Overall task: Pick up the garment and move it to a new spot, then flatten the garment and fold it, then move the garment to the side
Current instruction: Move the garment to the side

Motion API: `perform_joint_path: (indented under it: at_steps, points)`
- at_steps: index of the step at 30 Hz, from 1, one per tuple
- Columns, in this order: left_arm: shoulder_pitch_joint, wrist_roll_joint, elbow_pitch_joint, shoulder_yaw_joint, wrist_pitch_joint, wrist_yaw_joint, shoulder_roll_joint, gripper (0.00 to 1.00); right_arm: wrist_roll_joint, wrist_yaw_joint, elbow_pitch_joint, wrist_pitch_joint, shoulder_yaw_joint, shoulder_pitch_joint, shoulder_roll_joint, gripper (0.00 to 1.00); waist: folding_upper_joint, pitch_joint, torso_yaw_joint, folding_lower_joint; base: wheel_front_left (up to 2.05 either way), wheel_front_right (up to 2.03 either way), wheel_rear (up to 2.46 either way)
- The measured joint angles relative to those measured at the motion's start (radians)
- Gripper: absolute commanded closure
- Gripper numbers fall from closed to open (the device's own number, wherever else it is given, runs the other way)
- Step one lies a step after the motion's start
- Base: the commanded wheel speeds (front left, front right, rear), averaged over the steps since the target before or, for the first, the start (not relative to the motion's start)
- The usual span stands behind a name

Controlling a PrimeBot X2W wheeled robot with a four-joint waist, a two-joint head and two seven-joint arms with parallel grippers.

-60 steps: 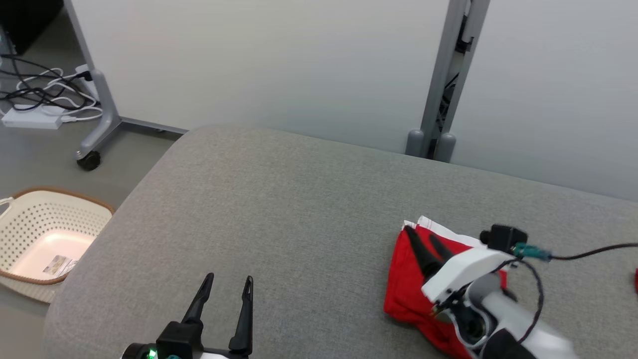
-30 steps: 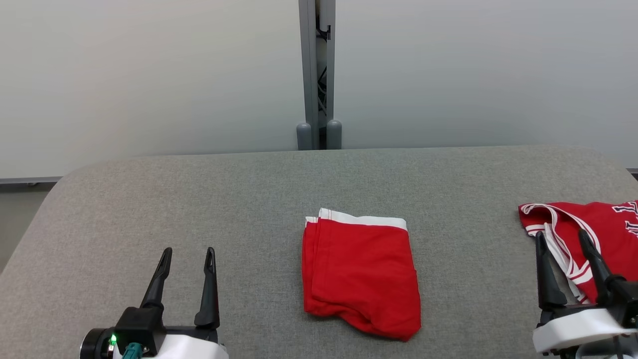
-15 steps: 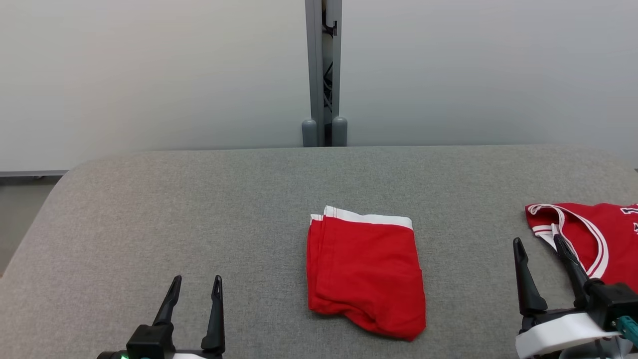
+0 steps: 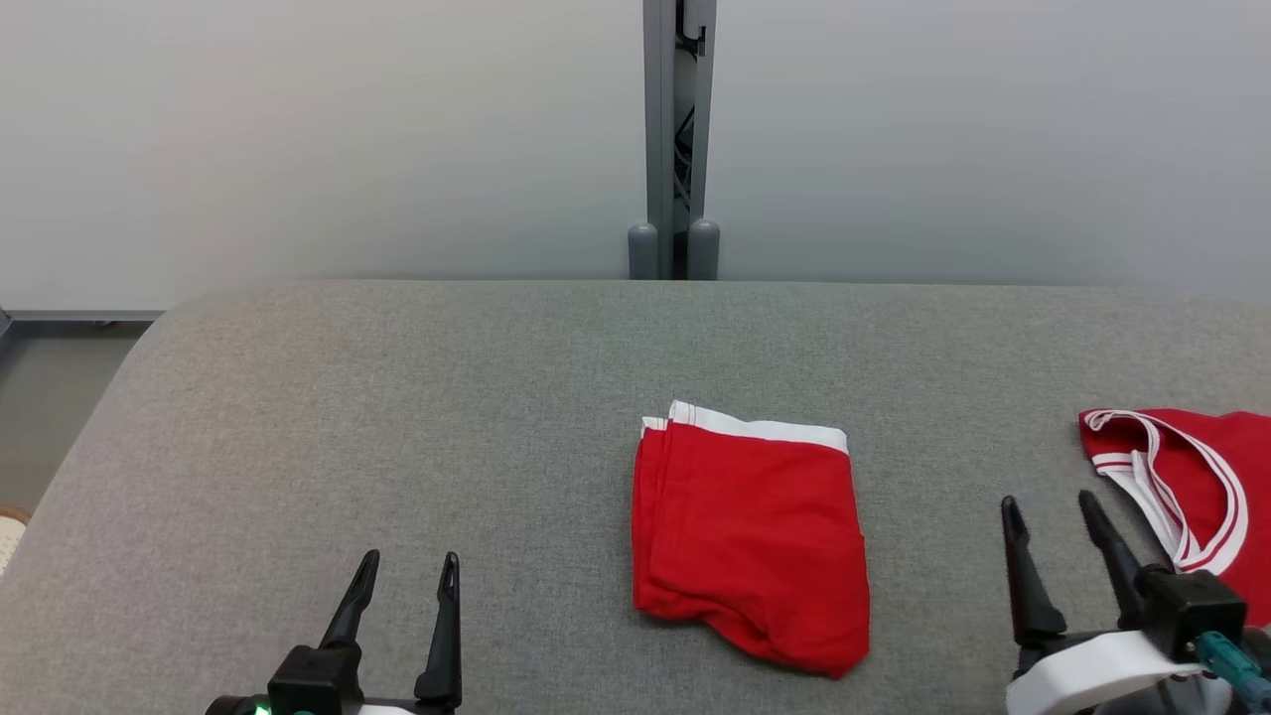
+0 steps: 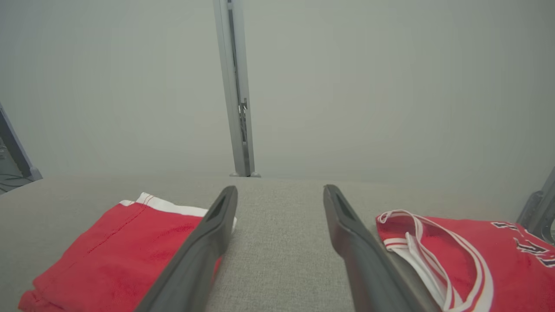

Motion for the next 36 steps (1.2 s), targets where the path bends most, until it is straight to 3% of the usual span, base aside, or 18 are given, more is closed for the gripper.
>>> perform_joint_path:
  at_steps: [6,10,17,22,36]
  points:
    - [-0.007,0.008,0.009,-0.008,0.0,-0.012,0.001,0.0,0.148,0.0,0.188,0.002,0.145,-0.086,-0.033,0.0,0.0,0.028,0.023,0.0,0.0,0.0,0.0]
    - [-0.018,0.011,0.017,-0.021,0.0,-0.016,0.0,0.0,0.322,0.0,0.311,0.083,0.244,-0.156,-0.06,0.0,0.0,0.045,0.046,0.0,0.0,0.0,0.0]
    - [-0.041,0.022,0.022,-0.042,0.0,-0.024,0.0,0.0,0.61,0.0,0.387,0.179,0.352,-0.245,-0.116,0.0,0.0,0.079,0.095,0.0,0.0,0.0,0.0]
    - [-0.058,0.024,0.001,-0.058,0.0,-0.023,0.001,0.0,0.684,0.0,0.452,0.203,0.427,-0.291,-0.165,0.0,0.0,0.111,0.132,0.0,0.0,0.0,0.0]
    - [-0.072,0.023,-0.007,-0.069,0.0,-0.014,0.0,0.0,0.888,0.0,0.493,0.229,0.576,-0.363,-0.179,0.0,0.0,0.157,0.177,0.0,0.0,0.0,0.0]
